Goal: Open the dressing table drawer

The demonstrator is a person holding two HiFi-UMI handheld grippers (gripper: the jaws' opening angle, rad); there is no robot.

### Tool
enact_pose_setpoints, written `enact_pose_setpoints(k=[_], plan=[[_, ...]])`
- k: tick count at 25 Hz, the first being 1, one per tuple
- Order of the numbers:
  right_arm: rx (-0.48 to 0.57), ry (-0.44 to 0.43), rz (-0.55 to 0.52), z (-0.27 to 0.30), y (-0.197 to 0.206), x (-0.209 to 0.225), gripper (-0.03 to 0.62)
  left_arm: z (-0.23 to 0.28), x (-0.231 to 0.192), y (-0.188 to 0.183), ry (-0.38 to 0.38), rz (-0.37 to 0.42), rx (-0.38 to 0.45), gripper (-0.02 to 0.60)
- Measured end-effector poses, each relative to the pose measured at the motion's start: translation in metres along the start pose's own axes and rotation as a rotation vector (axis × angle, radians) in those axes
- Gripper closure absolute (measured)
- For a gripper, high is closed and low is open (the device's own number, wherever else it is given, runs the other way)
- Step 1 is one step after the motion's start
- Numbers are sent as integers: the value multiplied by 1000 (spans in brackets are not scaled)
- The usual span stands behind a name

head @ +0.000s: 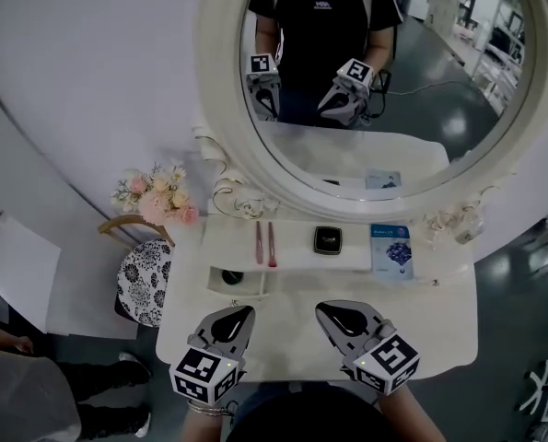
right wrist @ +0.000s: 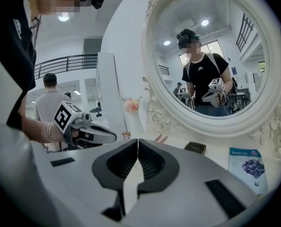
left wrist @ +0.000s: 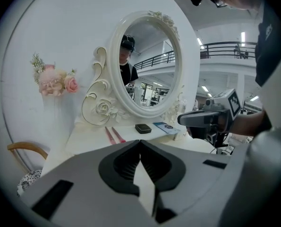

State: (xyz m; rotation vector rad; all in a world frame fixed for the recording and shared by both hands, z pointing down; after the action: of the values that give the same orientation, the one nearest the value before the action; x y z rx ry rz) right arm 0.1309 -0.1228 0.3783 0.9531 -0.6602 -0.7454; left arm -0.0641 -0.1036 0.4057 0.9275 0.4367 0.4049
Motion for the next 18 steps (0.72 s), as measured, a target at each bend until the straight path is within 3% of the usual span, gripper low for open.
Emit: enact_pose_setpoints(k=[18], plan=[[94, 95, -33, -45, -35, 16, 574, -8, 8, -45, 46, 73, 79, 563]])
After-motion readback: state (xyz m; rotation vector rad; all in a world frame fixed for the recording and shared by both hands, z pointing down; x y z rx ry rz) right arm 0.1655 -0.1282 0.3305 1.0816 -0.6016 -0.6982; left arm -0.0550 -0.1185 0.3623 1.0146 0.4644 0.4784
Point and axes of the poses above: the fingertips, and each gripper's own axes: z forward along the fingers, x to its right, y out of its underside, the point moved 6 cm from there along -z, backward along the fingers, and after that the axes turned 8 degrees about -x, right-handed, at the moved point
